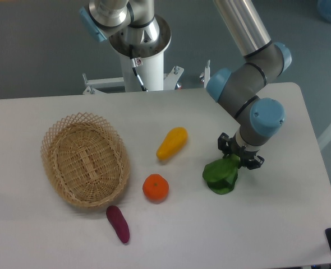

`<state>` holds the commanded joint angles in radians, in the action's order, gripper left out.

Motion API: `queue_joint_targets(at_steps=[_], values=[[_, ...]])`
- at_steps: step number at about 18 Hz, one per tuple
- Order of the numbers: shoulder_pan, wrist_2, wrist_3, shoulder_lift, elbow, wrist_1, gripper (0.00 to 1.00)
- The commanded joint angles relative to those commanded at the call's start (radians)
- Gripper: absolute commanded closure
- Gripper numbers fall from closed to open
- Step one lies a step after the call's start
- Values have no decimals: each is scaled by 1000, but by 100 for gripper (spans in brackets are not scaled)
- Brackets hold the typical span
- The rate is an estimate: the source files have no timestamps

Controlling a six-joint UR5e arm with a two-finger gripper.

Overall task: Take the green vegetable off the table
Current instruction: 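Lower the gripper onto the bok choy and close around it, then lift the grasped bok choy up off the table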

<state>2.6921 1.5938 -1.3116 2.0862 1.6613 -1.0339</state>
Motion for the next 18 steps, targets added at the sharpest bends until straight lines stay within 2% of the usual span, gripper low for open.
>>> queue_joint_targets(at_steps=[4, 10, 14, 18], values=[[0, 0, 2, -32, -17, -2, 81], [0, -11, -12, -58, -113, -6, 78], [0, -26, -12, -46, -186, -17, 78], [-2, -69, -12, -2, -250, -18, 78]])
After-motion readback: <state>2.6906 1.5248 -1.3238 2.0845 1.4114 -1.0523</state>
